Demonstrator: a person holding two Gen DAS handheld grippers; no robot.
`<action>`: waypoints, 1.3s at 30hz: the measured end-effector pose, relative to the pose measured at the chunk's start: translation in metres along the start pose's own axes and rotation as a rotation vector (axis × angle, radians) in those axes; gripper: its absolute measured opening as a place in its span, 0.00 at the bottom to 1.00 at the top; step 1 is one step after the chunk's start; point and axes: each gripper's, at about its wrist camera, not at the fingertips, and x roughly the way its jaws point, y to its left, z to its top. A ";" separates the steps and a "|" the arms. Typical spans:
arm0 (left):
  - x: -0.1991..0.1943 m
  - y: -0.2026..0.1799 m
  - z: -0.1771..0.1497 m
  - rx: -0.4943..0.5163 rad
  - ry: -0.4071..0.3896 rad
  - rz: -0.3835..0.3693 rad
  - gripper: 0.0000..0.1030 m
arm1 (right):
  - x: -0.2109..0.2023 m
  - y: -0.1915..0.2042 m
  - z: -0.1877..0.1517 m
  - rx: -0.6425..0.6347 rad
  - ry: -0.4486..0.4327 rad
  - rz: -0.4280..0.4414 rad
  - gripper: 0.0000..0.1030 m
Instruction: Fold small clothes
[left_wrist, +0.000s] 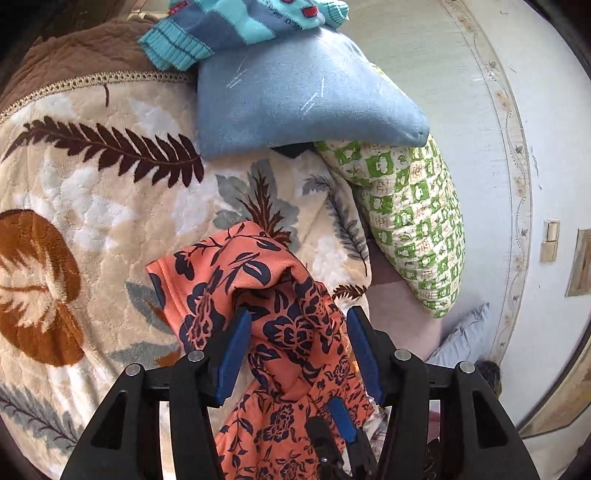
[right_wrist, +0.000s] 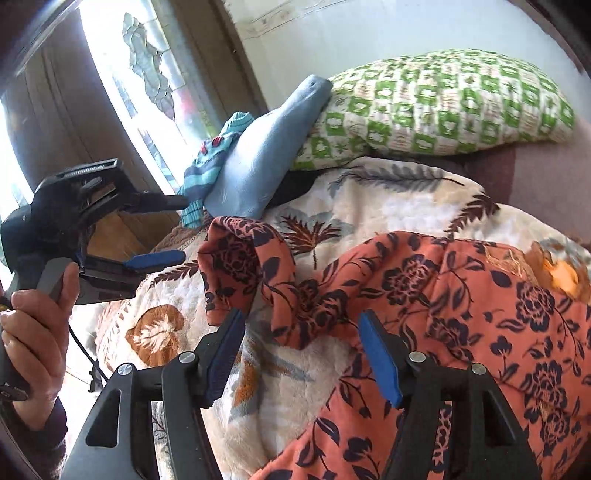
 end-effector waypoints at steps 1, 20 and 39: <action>0.008 0.001 0.002 -0.012 0.016 -0.004 0.52 | 0.008 0.004 0.003 -0.020 0.017 0.000 0.64; 0.055 -0.065 -0.003 0.187 -0.015 0.047 0.12 | -0.011 -0.038 -0.025 0.158 -0.121 0.031 0.06; 0.268 -0.190 -0.363 0.874 0.578 0.254 0.12 | -0.159 -0.244 -0.267 0.947 -0.140 0.006 0.10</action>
